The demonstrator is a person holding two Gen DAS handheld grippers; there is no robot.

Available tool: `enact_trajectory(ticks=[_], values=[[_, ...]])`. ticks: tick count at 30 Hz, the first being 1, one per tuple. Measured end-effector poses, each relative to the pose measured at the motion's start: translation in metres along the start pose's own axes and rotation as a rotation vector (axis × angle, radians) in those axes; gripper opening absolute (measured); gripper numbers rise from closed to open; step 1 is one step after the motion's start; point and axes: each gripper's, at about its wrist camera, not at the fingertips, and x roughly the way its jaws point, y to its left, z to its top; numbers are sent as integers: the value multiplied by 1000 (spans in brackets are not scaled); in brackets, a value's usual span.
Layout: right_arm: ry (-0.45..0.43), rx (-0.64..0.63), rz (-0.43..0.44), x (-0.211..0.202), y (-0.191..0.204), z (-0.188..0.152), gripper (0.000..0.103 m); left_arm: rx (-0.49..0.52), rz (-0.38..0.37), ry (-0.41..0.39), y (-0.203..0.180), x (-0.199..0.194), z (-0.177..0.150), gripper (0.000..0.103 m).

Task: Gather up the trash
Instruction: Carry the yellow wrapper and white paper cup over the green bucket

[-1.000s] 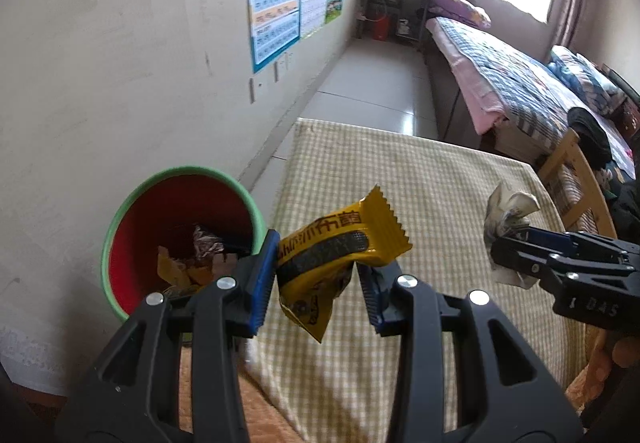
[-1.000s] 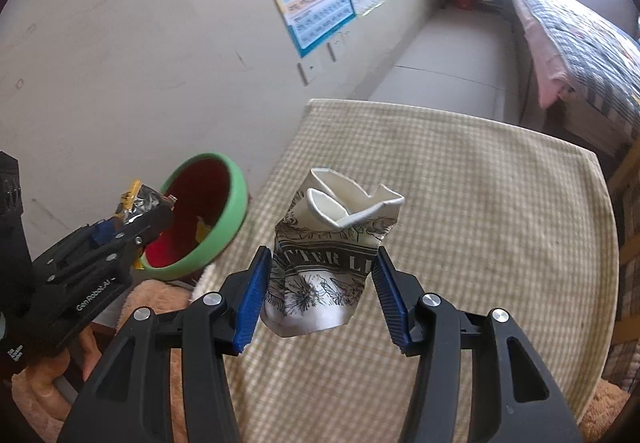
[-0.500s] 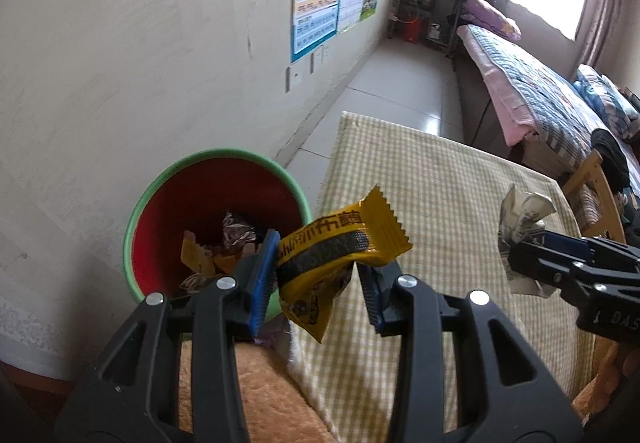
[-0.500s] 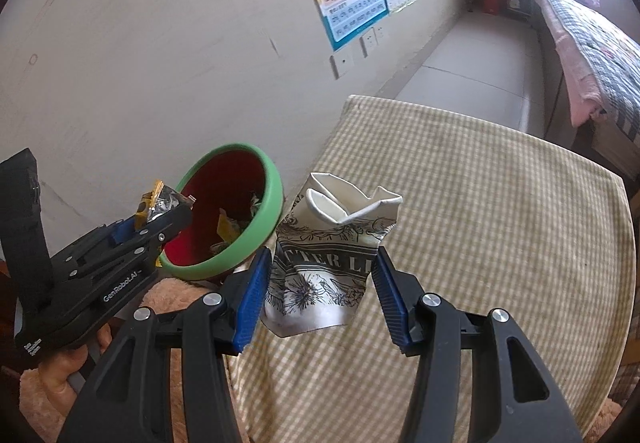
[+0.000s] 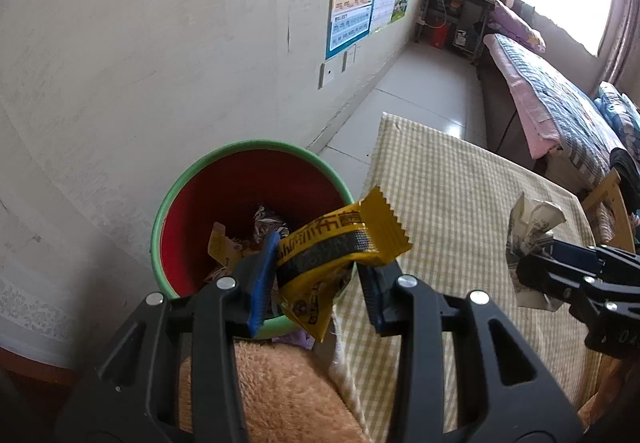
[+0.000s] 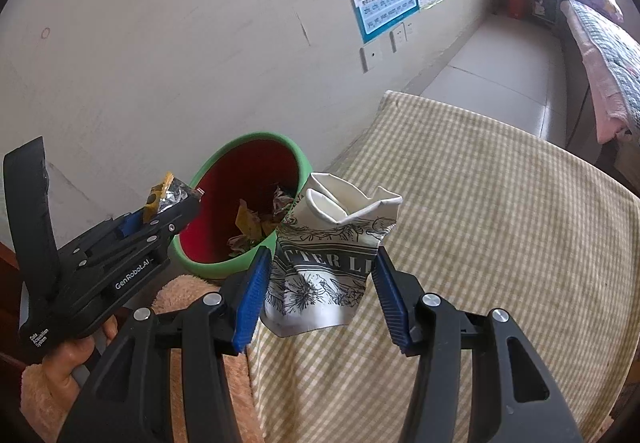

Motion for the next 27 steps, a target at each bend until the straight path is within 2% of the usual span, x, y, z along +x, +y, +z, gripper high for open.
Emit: enact_trajectory(ticks=[27], values=[[51, -85, 39, 38, 41, 23, 51, -74, 52, 21, 43, 8, -6, 37]])
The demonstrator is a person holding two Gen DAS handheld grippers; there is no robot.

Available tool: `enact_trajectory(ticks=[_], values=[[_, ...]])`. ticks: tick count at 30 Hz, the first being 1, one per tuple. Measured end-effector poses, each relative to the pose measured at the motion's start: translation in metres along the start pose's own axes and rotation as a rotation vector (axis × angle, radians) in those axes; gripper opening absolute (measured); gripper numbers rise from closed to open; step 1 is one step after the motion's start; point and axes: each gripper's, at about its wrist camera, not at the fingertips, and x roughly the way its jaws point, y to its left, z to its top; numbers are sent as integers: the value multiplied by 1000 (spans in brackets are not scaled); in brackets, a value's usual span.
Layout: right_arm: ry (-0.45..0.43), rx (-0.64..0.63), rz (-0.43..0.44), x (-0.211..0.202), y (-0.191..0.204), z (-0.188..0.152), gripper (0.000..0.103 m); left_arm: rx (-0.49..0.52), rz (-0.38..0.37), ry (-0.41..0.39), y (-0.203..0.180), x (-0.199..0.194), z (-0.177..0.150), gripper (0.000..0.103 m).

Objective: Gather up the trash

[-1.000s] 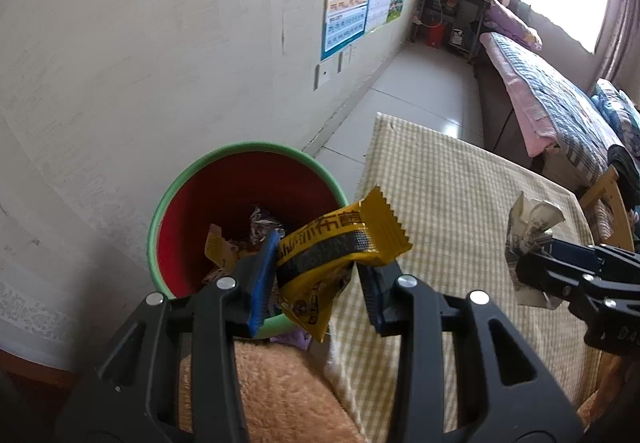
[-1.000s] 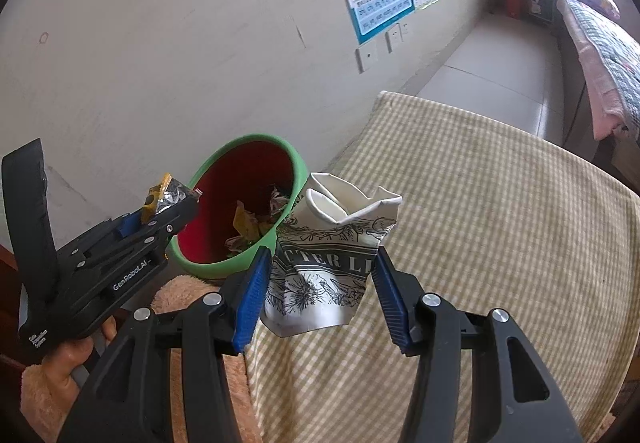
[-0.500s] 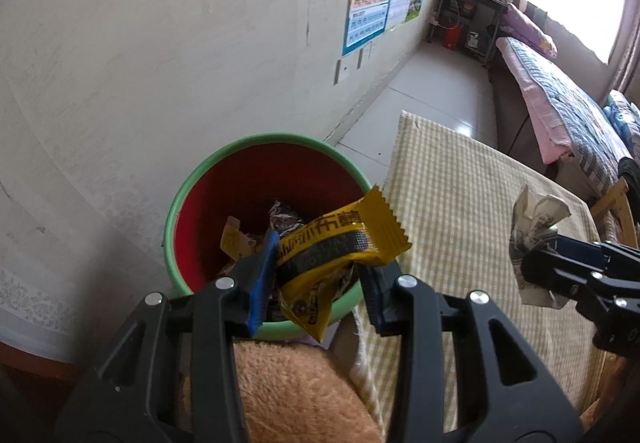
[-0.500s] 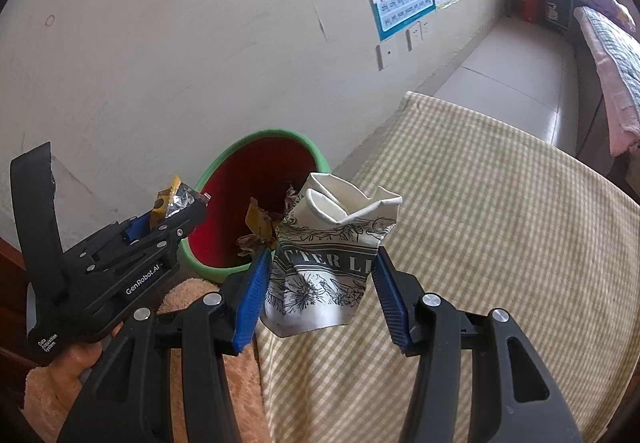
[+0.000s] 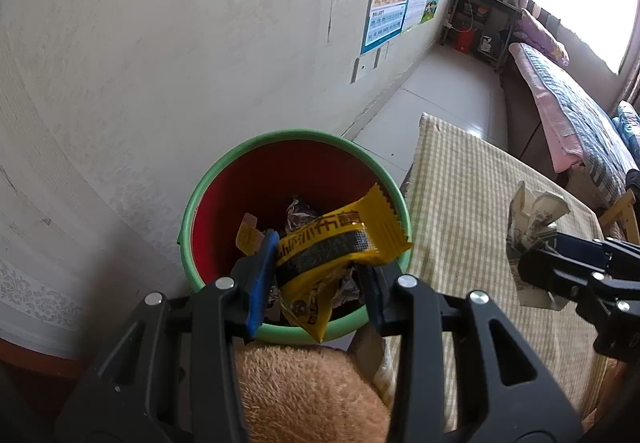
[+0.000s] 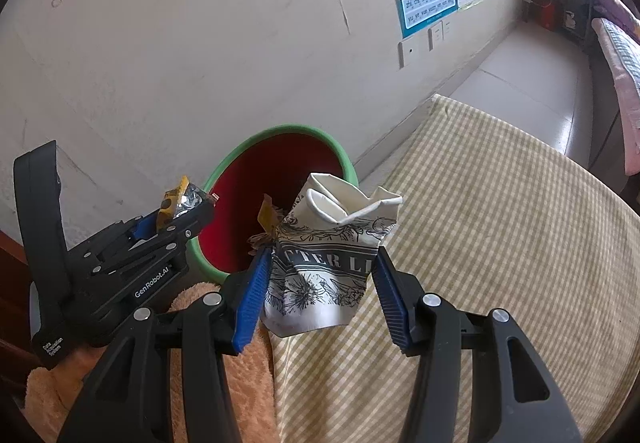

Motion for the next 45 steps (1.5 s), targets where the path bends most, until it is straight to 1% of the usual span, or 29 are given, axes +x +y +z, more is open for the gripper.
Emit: enact_trajectory(ticks=[13, 17, 20, 22, 23, 25, 27, 31, 34, 36, 38, 41, 42, 43, 44, 45], values=[[9, -15, -2, 11, 7, 11, 51, -21, 19, 13, 16, 8, 2, 37], [7, -40, -9, 17, 12, 20, 48, -19, 25, 16, 21, 13, 5, 37], [21, -45, 4, 23, 12, 24, 46, -25, 19, 18, 23, 16, 8, 37], [23, -32, 15, 22, 6, 23, 46, -21, 19, 16, 25, 15, 10, 36], [40, -34, 13, 24, 1, 19, 48, -19, 19, 14, 25, 14, 10, 37], [71, -28, -29, 28, -10, 6, 52, -20, 15, 13, 26, 13, 9, 37], [103, 11, -69, 32, -27, -7, 55, -23, 8, 16, 26, 13, 7, 37], [164, 143, -108, 41, -64, -37, 57, -18, -3, 27, 21, 16, 4, 37], [203, 224, -82, 49, -78, -52, 59, -15, -16, 37, 16, 19, 2, 37], [211, 273, -43, 54, -82, -56, 62, -8, -21, 38, 13, 19, 2, 37], [218, 291, -17, 60, -79, -56, 65, -1, -22, 38, 11, 18, 1, 37], [244, 302, -6, 73, -75, -56, 66, 1, -21, 38, 10, 18, 3, 37], [245, 310, 8, 76, -74, -57, 63, 3, -20, 36, 10, 17, 3, 37], [242, 314, 15, 78, -73, -57, 58, 5, -20, 36, 10, 17, 4, 37], [233, 313, 21, 78, -73, -56, 36, 5, -19, 34, 10, 16, 4, 37], [231, 303, 24, 77, -71, -55, 11, 5, -16, 33, 11, 15, 4, 37]])
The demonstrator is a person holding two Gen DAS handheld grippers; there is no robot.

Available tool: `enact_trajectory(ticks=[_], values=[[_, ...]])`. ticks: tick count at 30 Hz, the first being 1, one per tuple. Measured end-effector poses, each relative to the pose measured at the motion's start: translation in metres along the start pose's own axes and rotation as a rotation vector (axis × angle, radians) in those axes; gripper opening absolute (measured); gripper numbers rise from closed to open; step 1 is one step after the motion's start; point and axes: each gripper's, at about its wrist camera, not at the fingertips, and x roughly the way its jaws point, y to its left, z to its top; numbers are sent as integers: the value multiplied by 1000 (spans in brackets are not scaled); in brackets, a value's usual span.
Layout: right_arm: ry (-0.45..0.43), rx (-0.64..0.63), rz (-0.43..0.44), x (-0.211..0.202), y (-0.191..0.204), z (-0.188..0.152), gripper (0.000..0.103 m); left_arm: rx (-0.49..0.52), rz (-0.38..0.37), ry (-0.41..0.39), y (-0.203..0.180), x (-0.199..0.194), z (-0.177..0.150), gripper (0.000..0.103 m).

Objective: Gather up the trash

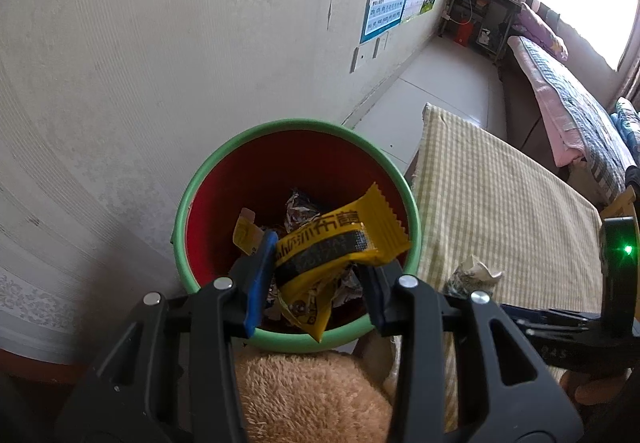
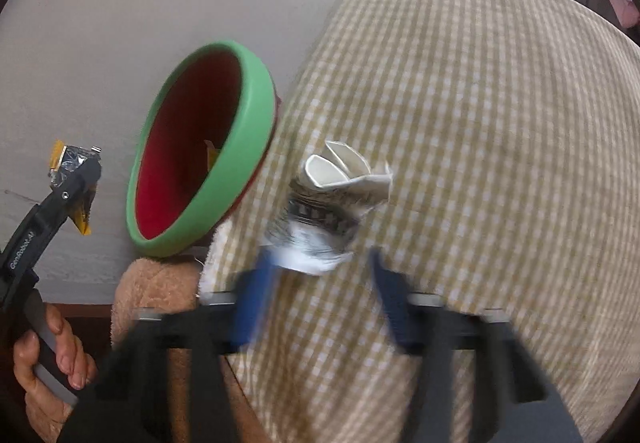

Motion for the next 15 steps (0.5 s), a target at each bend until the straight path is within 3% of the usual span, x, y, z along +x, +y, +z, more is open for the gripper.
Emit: enact_trajectory(ticks=[3, 13, 15], values=[[-12, -44, 3, -5, 7, 4, 0, -6, 4, 1, 2, 1, 0, 37], [-117, -152, -13, -39, 34, 12, 0, -12, 4, 5, 3, 4, 1, 37], [-108, -145, -27, -40, 33, 15, 14, -14, 4, 3, 4, 4, 1, 37]])
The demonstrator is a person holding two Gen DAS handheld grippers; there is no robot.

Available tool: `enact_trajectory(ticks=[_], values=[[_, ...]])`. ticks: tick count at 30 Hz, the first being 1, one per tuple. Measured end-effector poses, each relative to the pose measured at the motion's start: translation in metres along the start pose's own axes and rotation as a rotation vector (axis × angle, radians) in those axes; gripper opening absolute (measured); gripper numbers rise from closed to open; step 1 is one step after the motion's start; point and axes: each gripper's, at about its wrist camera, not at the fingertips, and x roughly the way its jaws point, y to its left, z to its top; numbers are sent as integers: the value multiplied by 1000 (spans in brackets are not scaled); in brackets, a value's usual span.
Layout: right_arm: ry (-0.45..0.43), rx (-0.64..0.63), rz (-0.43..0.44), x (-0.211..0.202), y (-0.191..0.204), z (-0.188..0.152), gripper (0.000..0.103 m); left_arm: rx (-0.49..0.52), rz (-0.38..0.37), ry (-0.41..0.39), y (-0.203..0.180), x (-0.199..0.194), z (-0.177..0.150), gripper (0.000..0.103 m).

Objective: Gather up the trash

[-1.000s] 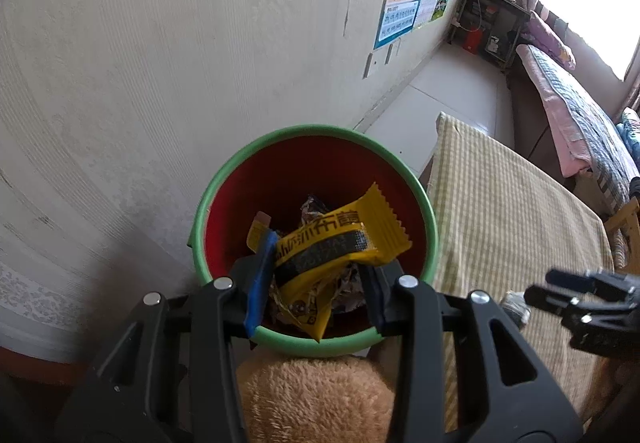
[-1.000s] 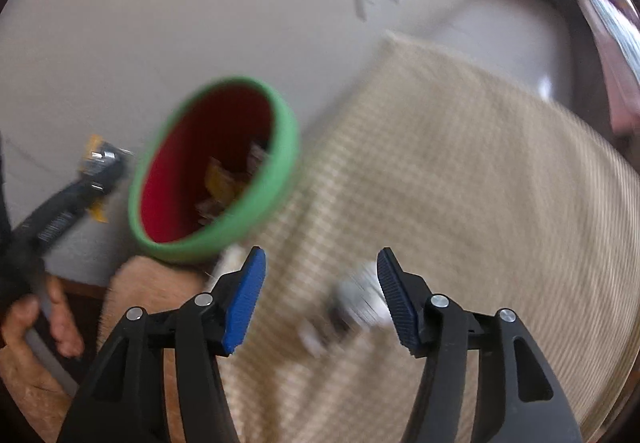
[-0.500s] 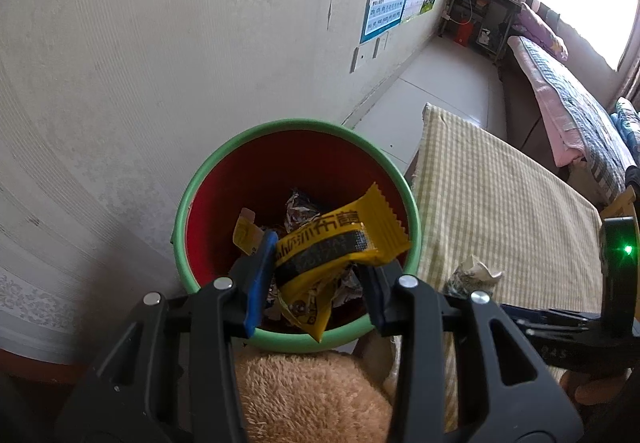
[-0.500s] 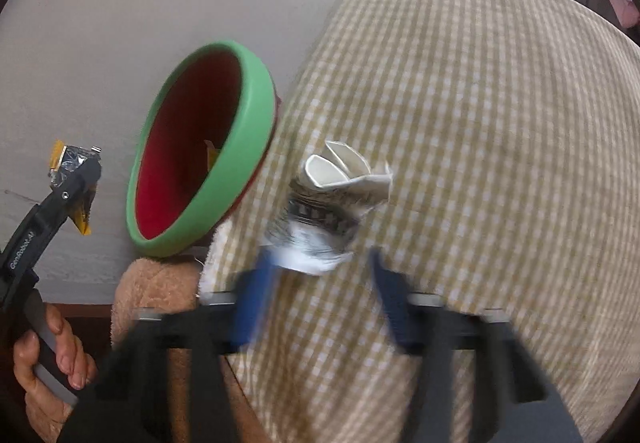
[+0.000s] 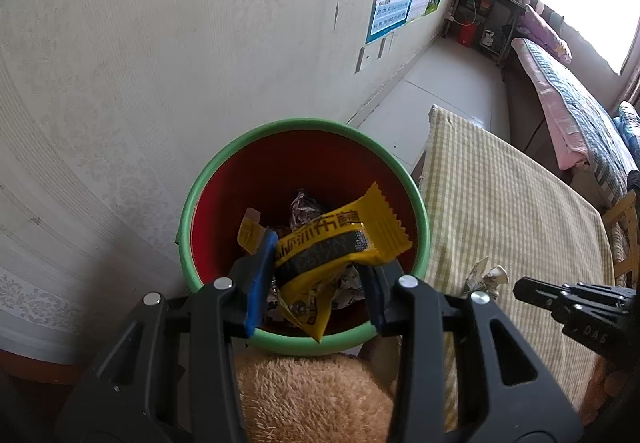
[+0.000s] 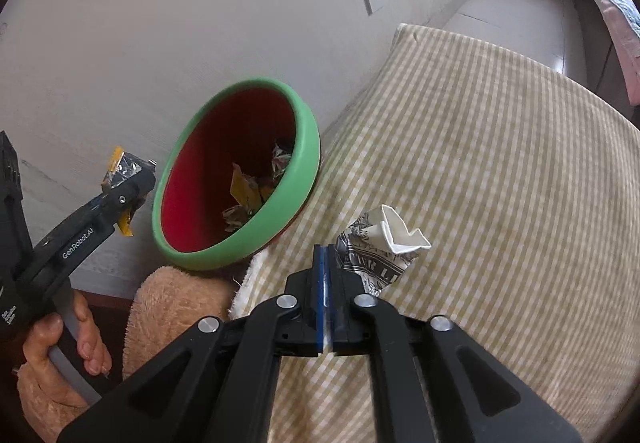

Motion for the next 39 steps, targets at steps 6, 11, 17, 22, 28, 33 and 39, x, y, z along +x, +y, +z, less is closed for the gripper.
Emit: enact_trajectory(ticks=[6, 11, 17, 22, 28, 33, 39], values=[[77, 51, -75, 38, -6, -5, 67, -2, -2, 2, 1, 2, 0, 37], [112, 88, -24, 60, -10, -5, 39, -2, -6, 5, 2, 2, -1, 37], [-51, -32, 12, 18, 24, 13, 39, -43, -17, 21, 17, 11, 3, 37], [-87, -154, 94, 13, 67, 43, 41, -81, 5, 5, 30, 16, 15, 40], [-118, -180, 121, 5, 77, 47, 59, -70, 14, -8, 33, 14, 28, 54], [-159, -157, 113, -25, 61, 32, 59, -48, -13, -30, 20, 3, 29, 56], [-273, -151, 15, -78, 22, 15, 66, 6, -89, -80, -23, -22, 27, 66]])
